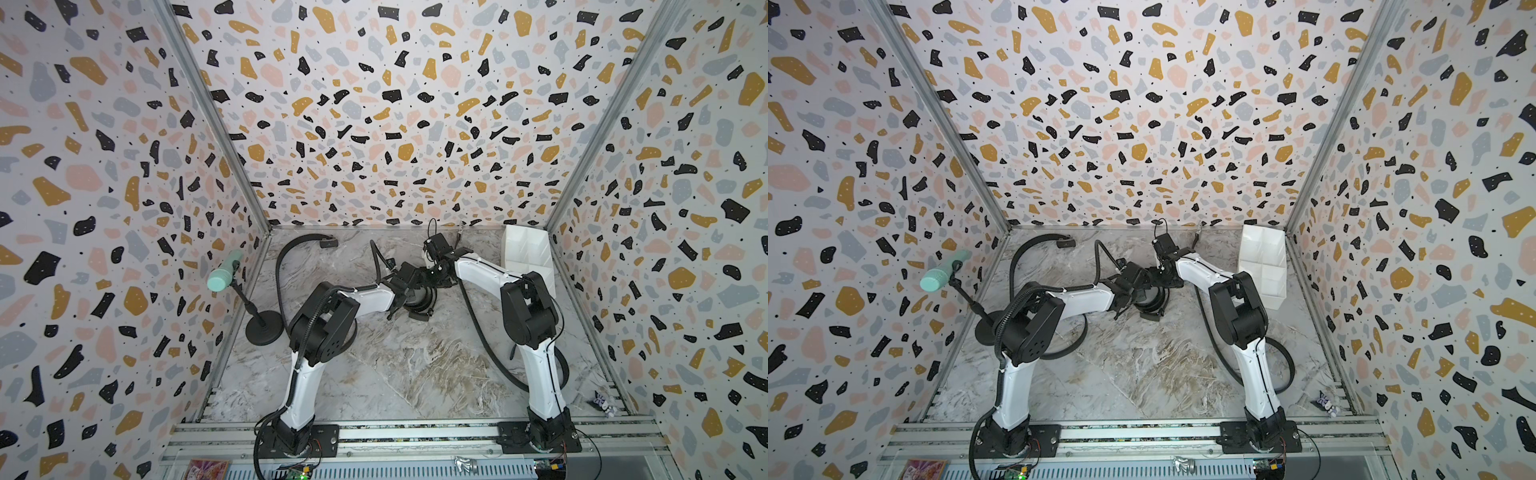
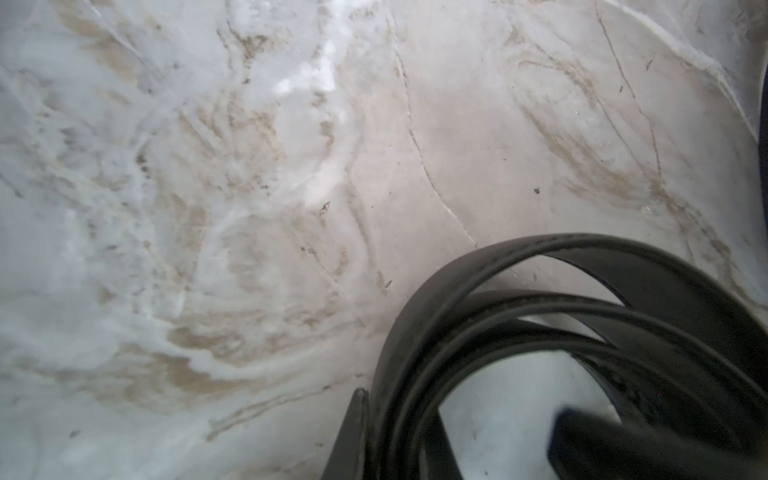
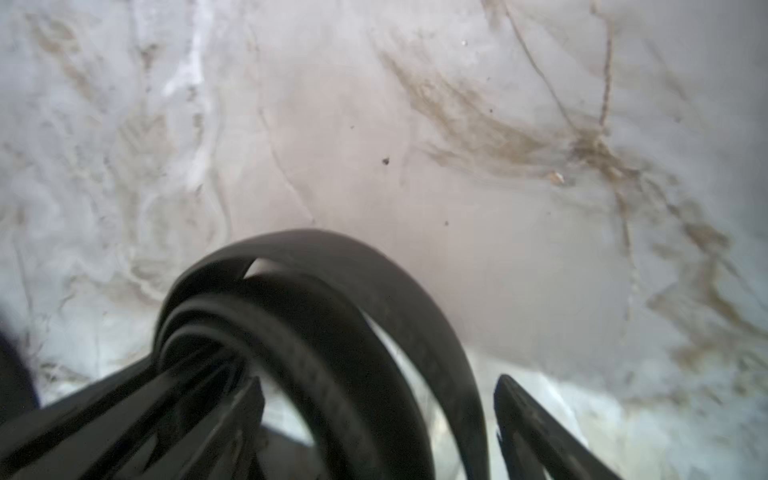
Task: Place the belts into the storage roll
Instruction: Roll the belt at the center of the board.
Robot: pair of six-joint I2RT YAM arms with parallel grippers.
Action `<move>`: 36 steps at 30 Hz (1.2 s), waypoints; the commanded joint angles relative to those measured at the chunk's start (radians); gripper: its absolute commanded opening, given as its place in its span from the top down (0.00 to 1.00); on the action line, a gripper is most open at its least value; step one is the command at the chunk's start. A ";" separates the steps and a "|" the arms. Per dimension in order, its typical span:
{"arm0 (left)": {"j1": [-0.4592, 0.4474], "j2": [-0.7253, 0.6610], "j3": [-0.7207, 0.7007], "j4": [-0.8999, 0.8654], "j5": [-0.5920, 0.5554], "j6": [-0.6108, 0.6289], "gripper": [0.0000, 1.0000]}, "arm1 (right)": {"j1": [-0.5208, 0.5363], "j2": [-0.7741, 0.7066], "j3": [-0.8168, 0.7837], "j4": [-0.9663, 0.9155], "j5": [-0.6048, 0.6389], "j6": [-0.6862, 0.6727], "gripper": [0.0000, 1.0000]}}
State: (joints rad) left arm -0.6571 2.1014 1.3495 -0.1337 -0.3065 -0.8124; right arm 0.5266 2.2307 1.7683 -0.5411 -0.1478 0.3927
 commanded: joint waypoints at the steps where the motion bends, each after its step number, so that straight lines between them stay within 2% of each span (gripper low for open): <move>1: -0.002 0.059 -0.023 -0.153 -0.006 0.036 1.00 | -0.006 0.046 0.076 -0.071 -0.018 -0.037 0.23; 6: 0.002 0.086 -0.009 -0.153 -0.018 0.024 1.00 | 0.000 0.019 0.033 -0.069 -0.028 -0.024 0.37; 13: 0.011 0.099 0.005 -0.151 -0.007 0.014 1.00 | 0.042 -0.106 -0.175 0.011 -0.061 0.047 0.37; 17: 0.011 0.091 -0.020 -0.134 0.030 0.027 1.00 | 0.046 -0.083 -0.204 0.051 -0.101 0.065 0.54; 22: 0.011 0.065 -0.098 -0.103 0.096 0.037 1.00 | 0.048 -0.066 -0.196 0.039 -0.055 0.077 0.70; 25: 0.011 0.032 -0.145 -0.079 0.128 0.034 1.00 | 0.040 -0.057 -0.192 0.014 -0.033 0.070 0.72; 26: 0.011 0.018 -0.151 -0.075 0.133 0.033 0.95 | 0.037 -0.054 -0.195 0.010 -0.032 0.068 0.72; 28: 0.011 -0.024 -0.168 -0.064 0.149 0.029 0.75 | 0.034 -0.052 -0.193 -0.004 -0.019 0.064 0.72; 31: 0.011 -0.095 -0.175 -0.046 0.168 0.016 0.52 | 0.033 -0.051 -0.187 -0.021 -0.010 0.060 0.72; 36: 0.011 -0.203 -0.184 -0.036 0.174 0.010 0.27 | 0.034 -0.043 -0.169 -0.060 0.011 0.050 0.70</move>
State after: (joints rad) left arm -0.6449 1.9472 1.1835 -0.1070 -0.1635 -0.7998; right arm 0.5575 2.1521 1.5925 -0.5022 -0.1646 0.4580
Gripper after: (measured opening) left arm 0.710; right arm 0.297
